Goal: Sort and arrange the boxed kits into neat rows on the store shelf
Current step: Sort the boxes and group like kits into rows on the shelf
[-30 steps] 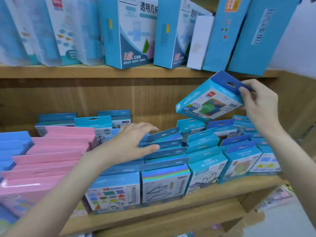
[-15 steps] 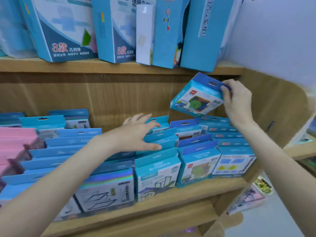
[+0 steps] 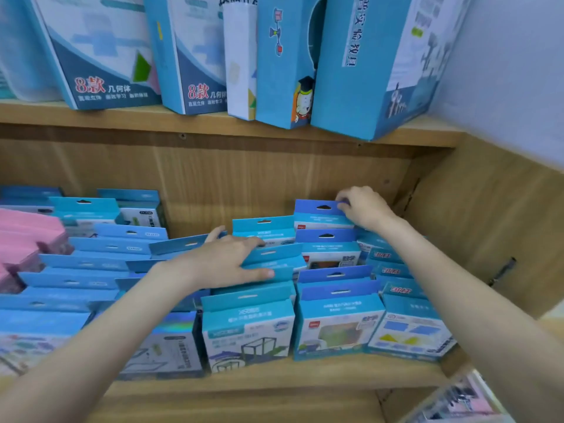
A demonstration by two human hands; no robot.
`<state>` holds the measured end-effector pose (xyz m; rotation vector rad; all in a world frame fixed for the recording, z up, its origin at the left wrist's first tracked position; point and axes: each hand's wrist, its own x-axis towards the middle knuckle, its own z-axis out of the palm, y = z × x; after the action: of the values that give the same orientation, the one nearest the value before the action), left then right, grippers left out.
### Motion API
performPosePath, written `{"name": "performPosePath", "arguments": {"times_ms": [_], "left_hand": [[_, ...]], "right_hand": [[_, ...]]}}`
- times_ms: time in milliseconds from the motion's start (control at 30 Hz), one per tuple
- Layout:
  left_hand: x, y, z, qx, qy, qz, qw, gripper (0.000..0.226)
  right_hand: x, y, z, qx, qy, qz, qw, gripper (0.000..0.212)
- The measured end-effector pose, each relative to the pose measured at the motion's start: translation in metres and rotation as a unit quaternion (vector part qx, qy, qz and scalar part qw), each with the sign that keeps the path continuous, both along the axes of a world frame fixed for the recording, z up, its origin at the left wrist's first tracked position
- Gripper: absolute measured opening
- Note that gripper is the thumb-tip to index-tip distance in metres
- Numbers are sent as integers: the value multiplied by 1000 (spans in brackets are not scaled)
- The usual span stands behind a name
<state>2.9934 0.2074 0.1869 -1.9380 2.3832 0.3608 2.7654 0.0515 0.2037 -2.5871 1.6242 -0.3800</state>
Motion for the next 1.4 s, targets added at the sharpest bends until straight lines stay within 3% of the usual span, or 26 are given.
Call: {"name": "performPosePath", "arguments": {"times_ms": [100, 200, 300, 467, 700, 900, 1033, 1133, 1233, 1333, 1400], "left_hand": [[7, 3, -2, -65, 36, 2, 997, 67], [24, 13, -2, -153, 93, 12, 984, 90], [46, 30, -4, -212, 132, 43, 967, 80], [97, 58, -2, -235, 92, 77, 965, 70], [195, 100, 6, -258, 38, 130, 956, 55], [252, 109, -1, -214, 8, 106, 971, 49], [271, 107, -5, -216, 7, 80, 973, 53], [278, 104, -7, -229, 27, 57, 971, 52], [277, 101, -6, -244, 58, 49, 967, 62], [274, 93, -5, -216, 71, 53, 972, 79], [274, 85, 1, -199, 65, 58, 976, 75]], "right_hand": [[0, -3, -2, 63, 27, -1, 998, 22], [6, 6, 7, 32, -27, 19, 999, 21], [37, 31, 22, 30, -93, 105, 990, 25], [123, 57, 33, 97, -73, 249, 961, 29], [268, 57, 28, 52, -7, 298, 953, 38], [346, 73, 10, 25, 75, 265, 961, 39], [362, 80, 6, -21, 125, 194, 973, 7], [352, 85, 9, -87, 175, 133, 972, 14], [326, 90, 19, -165, 111, 75, 977, 13], [294, 93, 34, -183, 7, 48, 982, 20], [274, 95, 41, -184, -41, 52, 981, 22]]}}
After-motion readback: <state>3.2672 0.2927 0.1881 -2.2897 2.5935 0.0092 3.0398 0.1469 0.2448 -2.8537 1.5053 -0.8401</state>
